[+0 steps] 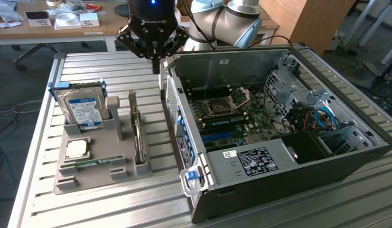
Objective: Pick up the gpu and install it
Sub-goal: 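Reach for the gpu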
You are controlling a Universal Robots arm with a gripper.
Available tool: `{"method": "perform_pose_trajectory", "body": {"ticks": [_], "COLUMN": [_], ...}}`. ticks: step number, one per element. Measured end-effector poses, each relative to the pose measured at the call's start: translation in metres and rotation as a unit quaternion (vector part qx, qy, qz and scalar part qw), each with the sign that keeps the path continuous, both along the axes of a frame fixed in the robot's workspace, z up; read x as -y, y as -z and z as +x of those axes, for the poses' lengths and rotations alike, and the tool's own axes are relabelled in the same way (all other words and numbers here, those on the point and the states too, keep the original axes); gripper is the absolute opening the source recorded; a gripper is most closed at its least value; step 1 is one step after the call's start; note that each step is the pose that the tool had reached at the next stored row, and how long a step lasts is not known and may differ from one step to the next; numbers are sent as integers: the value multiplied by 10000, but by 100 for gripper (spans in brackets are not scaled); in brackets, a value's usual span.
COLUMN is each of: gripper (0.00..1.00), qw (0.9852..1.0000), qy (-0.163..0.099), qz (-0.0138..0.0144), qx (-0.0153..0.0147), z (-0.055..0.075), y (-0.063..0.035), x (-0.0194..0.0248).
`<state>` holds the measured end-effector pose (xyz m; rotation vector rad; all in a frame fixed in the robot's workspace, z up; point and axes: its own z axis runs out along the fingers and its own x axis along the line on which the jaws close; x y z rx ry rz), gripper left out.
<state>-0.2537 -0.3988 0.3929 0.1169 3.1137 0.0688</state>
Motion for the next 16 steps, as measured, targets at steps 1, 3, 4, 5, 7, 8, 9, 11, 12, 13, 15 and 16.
{"method": "perform_pose_trajectory", "body": {"ticks": [1, 3, 4, 5, 7, 8, 9, 11, 12, 13, 15, 16], "gripper": [11, 11, 11, 11, 11, 11, 11, 11, 11, 11, 11, 11], "qw": [10000, 10000, 10000, 10000, 10000, 10000, 10000, 10000, 10000, 10000, 10000, 10000], "qy": [0, -1, -1, -1, -1, -1, -1, -1, -1, -1, -2, -2], "qz": [0, 0, 0, 0, 0, 0, 0, 0, 0, 0, 0, 0], "qx": [0, 0, 0, 0, 0, 0, 0, 0, 0, 0, 0, 0], "z": [-7, -33, -54, -76, -123, -146, -167, -206, -217, -218, -218, -219], "y": [0, 0, 0, 0, 0, 1, 1, 1, 1, 1, 1, 1], "x": [0, 0, 0, 0, 0, 0, 0, 0, 0, 0, 0, 0]}}
